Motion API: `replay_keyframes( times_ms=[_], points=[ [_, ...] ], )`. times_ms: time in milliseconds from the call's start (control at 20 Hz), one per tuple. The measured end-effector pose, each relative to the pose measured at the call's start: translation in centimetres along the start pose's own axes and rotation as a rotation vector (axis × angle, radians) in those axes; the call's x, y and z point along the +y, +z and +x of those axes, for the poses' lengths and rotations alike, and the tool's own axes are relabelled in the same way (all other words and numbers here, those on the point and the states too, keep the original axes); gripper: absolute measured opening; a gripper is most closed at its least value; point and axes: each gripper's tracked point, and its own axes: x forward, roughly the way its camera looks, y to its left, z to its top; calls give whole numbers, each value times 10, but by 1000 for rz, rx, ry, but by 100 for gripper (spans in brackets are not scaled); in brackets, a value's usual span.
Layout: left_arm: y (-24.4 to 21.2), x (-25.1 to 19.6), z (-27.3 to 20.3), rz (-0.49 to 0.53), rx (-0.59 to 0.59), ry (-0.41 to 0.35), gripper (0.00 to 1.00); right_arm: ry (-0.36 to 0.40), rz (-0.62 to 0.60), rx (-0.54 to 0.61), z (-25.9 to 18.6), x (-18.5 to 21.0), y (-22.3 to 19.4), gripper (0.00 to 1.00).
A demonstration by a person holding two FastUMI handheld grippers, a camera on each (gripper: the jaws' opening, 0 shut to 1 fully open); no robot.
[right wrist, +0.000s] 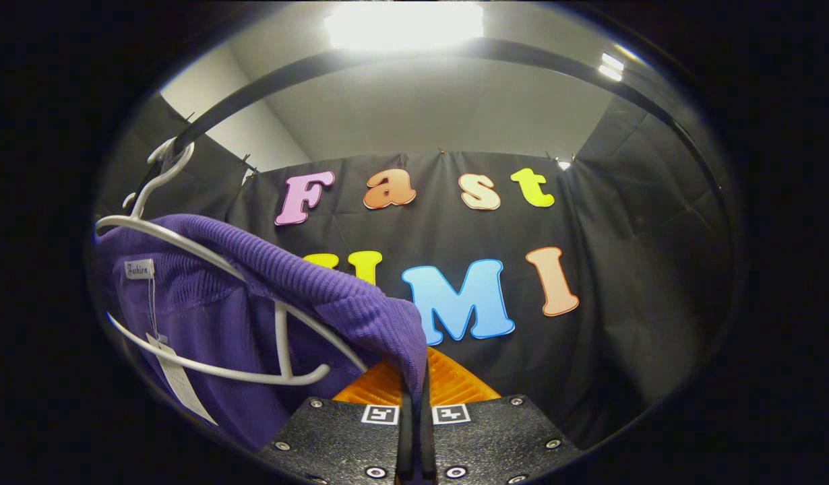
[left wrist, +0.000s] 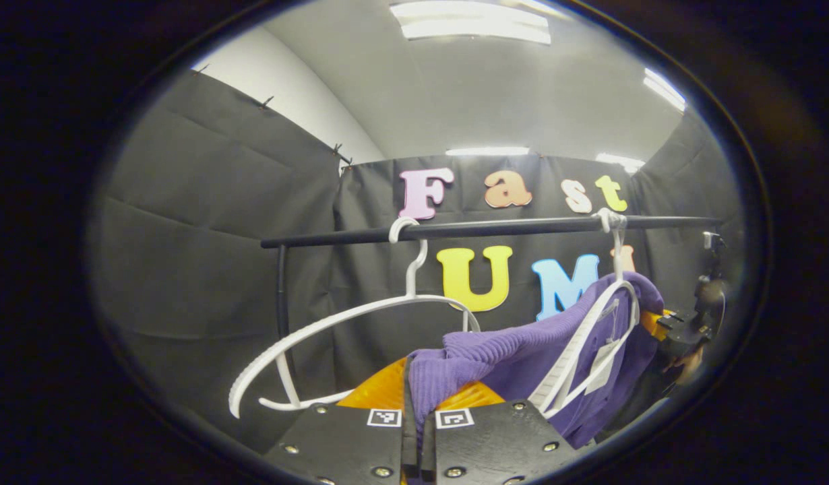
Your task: Grasp the clothes on the hanger with both hands and then place them into the laundry hamper below.
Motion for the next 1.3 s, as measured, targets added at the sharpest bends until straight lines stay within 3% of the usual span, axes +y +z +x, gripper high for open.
replay_keyframes(
  times_ms=[200, 300, 350, 400, 450, 550, 600, 650, 1300],
  points=[
    [24, 2, 5, -48, -53, 13, 0, -10, 81, -23, 20, 1, 7, 4],
    [28, 1, 14, -37, -56, 19, 3, -9, 88, -18, 29, 1, 4, 4],
    [26, -1, 13, -27, -50, 19, 7, -8, 96, -7, 32, 0, -1, 4],
    [21, -4, 12, -16, -37, 13, 7, -8, 104, 11, 33, -2, -8, 3],
    [16, -7, 11, -5, -23, 7, 0, -14, 110, 33, 35, -5, -18, 4],
    [3, -14, 10, 11, 4, -3, 3, -15, 129, 92, 38, -8, -42, 4],
    [-1, -17, 9, 16, 5, -5, 7, -18, 129, 108, 36, -12, -50, 4],
    [-2, -18, 10, 22, 6, -6, 0, -21, 122, 119, 26, -16, -55, 4],
    [-25, -10, -46, -2, 54, 34, 3, 34, 74, 206, -29, -9, -84, 4]
  ],
)
